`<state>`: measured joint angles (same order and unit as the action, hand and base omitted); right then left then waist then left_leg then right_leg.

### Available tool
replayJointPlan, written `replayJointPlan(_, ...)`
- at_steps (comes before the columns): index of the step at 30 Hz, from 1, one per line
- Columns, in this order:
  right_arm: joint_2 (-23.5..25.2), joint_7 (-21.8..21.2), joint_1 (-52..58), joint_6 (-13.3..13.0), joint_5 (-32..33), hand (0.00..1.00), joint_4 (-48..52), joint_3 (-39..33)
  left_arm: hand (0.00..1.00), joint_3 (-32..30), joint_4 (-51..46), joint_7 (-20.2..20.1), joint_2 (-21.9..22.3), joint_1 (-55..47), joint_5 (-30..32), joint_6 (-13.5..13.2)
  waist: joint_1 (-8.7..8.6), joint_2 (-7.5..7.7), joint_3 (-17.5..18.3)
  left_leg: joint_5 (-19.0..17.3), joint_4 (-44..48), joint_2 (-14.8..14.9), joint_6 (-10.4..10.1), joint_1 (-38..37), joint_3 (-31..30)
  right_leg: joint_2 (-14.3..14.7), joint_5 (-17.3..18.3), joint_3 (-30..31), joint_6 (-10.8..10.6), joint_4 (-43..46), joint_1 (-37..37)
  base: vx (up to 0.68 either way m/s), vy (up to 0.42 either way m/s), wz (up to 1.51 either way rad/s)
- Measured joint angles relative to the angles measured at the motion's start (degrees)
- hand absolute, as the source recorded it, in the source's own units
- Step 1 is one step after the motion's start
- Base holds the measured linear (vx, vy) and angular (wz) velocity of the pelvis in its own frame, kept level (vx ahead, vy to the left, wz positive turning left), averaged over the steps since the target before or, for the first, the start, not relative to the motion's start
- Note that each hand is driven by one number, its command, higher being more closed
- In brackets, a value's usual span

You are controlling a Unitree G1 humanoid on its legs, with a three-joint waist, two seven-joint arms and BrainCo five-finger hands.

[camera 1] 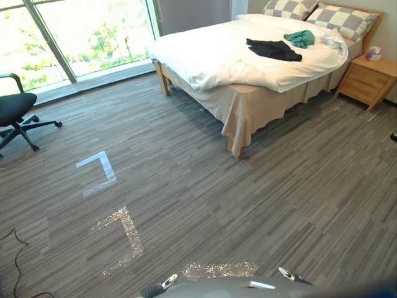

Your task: Tidy the bed and pick cloth on bed and put in laundry

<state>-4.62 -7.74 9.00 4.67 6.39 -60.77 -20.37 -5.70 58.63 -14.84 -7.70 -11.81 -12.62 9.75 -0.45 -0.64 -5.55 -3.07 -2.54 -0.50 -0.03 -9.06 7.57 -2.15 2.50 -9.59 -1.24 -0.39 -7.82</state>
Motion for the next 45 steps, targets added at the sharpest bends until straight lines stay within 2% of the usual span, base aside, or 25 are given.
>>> replayJointPlan(2,0.1,-0.1,0.0,0.0,0.0,0.00,-0.1,-0.3,0.00,0.0,0.1,0.0,0.0,0.1,0.4,0.0,-0.03,0.15,0.1,0.7,-0.8,0.0,-0.2,-0.4,-0.1,0.1,-0.2,-0.6,-0.3,-1.0,-0.7,0.09,0.007,0.09)
replayJointPlan(5,0.2,-0.5,-0.4,0.0,-0.8,0.00,-0.6,-1.3,0.00,-0.1,0.3,-0.3,0.0,0.0,0.9,-0.3,0.07,0.28,-0.2,1.3,-1.7,0.0,0.5,-1.8,0.0,0.2,-0.6,-0.9,0.1,-1.7,-1.7,0.15,0.014,0.02)
replayJointPlan(10,0.3,-0.6,-2.3,0.0,-1.0,0.00,-1.0,-1.3,0.00,-1.1,1.1,-0.3,0.0,0.4,1.4,-1.7,0.04,0.59,-1.1,1.1,-2.4,-0.1,0.2,-3.1,0.4,0.3,-0.5,-0.8,-0.1,-2.7,-2.8,0.09,0.000,-0.05)
replayJointPlan(16,1.3,-0.4,-4.3,0.0,-1.0,0.00,-0.8,-1.2,0.00,-1.0,1.1,-1.5,-0.5,1.4,4.2,-1.8,0.23,1.10,-2.0,0.5,-2.3,-0.1,-0.7,-4.2,0.6,0.1,0.0,-0.8,-0.9,-2.6,-4.0,0.00,-0.006,-0.01)
replayJointPlan(21,1.4,0.6,-4.3,-0.1,-1.0,0.00,-0.8,-1.2,0.00,-0.9,1.1,-1.5,-0.5,1.6,5.3,-1.7,0.22,1.08,-2.0,0.3,-2.3,-0.2,-0.4,-4.2,0.6,0.0,0.3,-0.8,-1.3,-2.5,-4.0,-0.03,-0.013,0.00)
replayJointPlan(23,1.4,1.2,-4.1,-0.1,-1.0,0.00,-0.6,-1.2,0.00,-0.5,1.1,-1.5,-0.6,1.6,5.5,-1.7,0.24,1.21,-2.1,0.1,-2.2,-0.2,-0.1,-4.1,0.8,0.0,0.9,-0.8,-0.8,-1.5,-3.4,-0.05,-0.018,-0.03)
replayJointPlan(25,1.4,1.8,-4.1,-0.4,-1.1,0.00,0.0,-1.2,0.00,0.8,1.0,-1.6,-0.9,1.8,5.8,-1.7,0.22,1.37,-2.4,-0.5,-1.8,-0.2,0.3,-3.8,0.9,-0.3,2.8,-0.8,-0.9,1.4,-2.0,-0.03,-0.008,-0.02)
replayJointPlan(27,1.5,2.7,-4.3,-1.3,-1.2,0.00,0.3,-1.1,0.00,2.0,1.0,-2.4,-1.4,2.4,7.2,-1.6,0.27,1.60,-2.9,-1.7,-0.2,-0.5,1.0,-2.8,1.2,-1.5,6.4,-0.8,-1.4,8.2,1.4,-0.02,0.012,0.00)
replayJointPlan(29,1.4,3.8,-4.6,-1.0,-0.9,0.00,0.4,-1.0,0.00,3.6,1.0,-2.4,-2.0,3.4,7.7,-1.6,0.28,1.96,-4.0,-2.7,2.1,-1.0,2.2,-1.9,1.9,-4.0,9.3,-1.5,-3.9,19.9,6.6,-0.04,0.032,-0.13)
replayJointPlan(31,1.1,4.3,-5.0,-0.4,-0.1,0.00,0.4,-1.0,0.00,4.0,1.0,-2.3,-2.2,4.1,7.6,-1.5,0.52,1.47,-5.4,-2.8,2.8,-0.2,2.5,-3.0,3.5,-5.3,9.1,-4.6,-5.2,27.2,9.6,0.01,0.023,-0.34)
replayJointPlan(32,1.1,4.6,-5.5,-0.1,0.8,0.00,0.4,-1.1,0.00,4.0,1.0,-2.3,-2.6,4.6,7.6,-1.3,0.52,1.97,-6.9,-3.1,2.8,0.4,2.3,-4.4,4.2,-7.1,10.1,-8.1,-4.5,29.6,9.8,0.01,0.019,-0.37)
replayJointPlan(33,1.3,4.7,-5.6,0.1,1.3,0.00,0.2,-1.0,0.00,4.0,1.0,-2.3,-2.9,4.8,7.7,-1.1,0.55,1.86,-7.3,-3.4,3.0,0.7,1.9,-4.6,4.6,-7.7,10.3,-9.1,-4.2,29.3,10.0,0.02,-0.009,-0.36)
replayJointPlan(34,1.7,5.1,-5.8,0.7,1.5,0.00,-0.1,-1.0,0.00,4.0,1.0,-2.3,-3.6,5.2,7.7,-1.0,0.58,2.90,-7.3,-4.1,3.7,1.6,0.9,-5.0,5.1,-8.2,10.2,-9.6,-4.2,27.0,10.1,0.08,-0.075,-0.29)
replayJointPlan(36,2.2,5.4,-5.7,1.2,2.7,0.00,-0.2,-1.1,0.00,4.0,1.1,-2.4,-4.2,6.1,8.9,-0.3,0.49,3.67,-7.7,-5.1,5.2,3.7,-0.7,-4.9,5.8,-7.6,9.3,-9.8,-4.1,21.1,9.9,0.11,-0.156,-0.32)
replayJointPlan(37,2.4,5.5,-5.3,1.4,3.7,0.00,-0.3,-1.1,0.00,4.0,1.2,-2.4,-4.3,6.2,9.8,0.0,0.37,3.92,-7.8,-6.0,6.2,5.0,-1.9,-4.9,6.1,-7.3,6.5,-9.9,-3.9,16.2,9.8,0.13,-0.216,-0.32)
replayJointPlan(38,2.8,5.4,-4.6,1.4,4.2,0.00,-0.4,-1.2,0.00,3.9,1.2,-2.3,-4.6,6.3,10.9,0.0,0.19,4.44,-8.1,-7.1,7.4,5.9,-3.3,-5.3,6.3,-7.6,1.0,-10.4,-3.8,13.2,9.3,0.18,-0.293,-0.24)
replayJointPlan(39,2.9,5.3,-4.5,1.4,4.3,0.00,-0.5,-1.6,0.00,3.8,1.2,-2.2,-4.5,6.3,11.5,0.0,0.03,4.41,-8.2,-7.4,7.8,6.4,-3.9,-5.7,6.5,-7.3,-0.1,-11.0,-1.6,13.4,9.0,0.21,-0.325,-0.18)
replayJointPlan(40,3.1,5.2,-3.9,1.4,4.7,0.00,-0.5,-2.7,0.00,3.3,1.3,-1.3,-3.9,6.4,12.4,0.0,-0.32,3.51,-8.5,-7.9,7.9,8.3,-4.8,-6.9,7.7,-6.1,1.0,-11.9,-0.7,15.0,8.4,0.18,-0.278,-0.17)
replayJointPlan(41,3.1,5.0,-3.7,1.3,4.7,0.00,-0.4,-3.3,0.00,3.2,1.2,-1.0,-3.5,6.4,12.9,-0.1,-0.48,2.98,-8.9,-8.1,7.7,8.8,-5.3,-7.5,8.3,-5.8,2.1,-11.8,-0.5,16.5,8.8,0.14,-0.248,-0.32)
replayJointPlan(42,3.2,4.5,-3.6,1.2,4.8,0.00,0.0,-4.7,0.00,2.1,1.2,-0.7,-2.3,6.5,13.8,-0.4,-0.46,2.16,-9.7,-8.5,7.7,9.6,-6.3,-8.6,9.6,-5.9,4.7,-11.8,0.0,20.5,10.0,0.08,-0.219,-0.42)
replayJointPlan(45,3.6,3.5,-2.2,0.6,4.3,0.00,2.0,-6.2,0.00,0.8,1.2,0.2,-1.2,6.3,14.5,-0.4,-0.70,1.06,-9.2,-9.8,7.7,11.2,-8.2,-10.0,11.9,-5.3,10.9,-11.9,1.3,26.8,12.5,0.08,-0.209,-0.30)
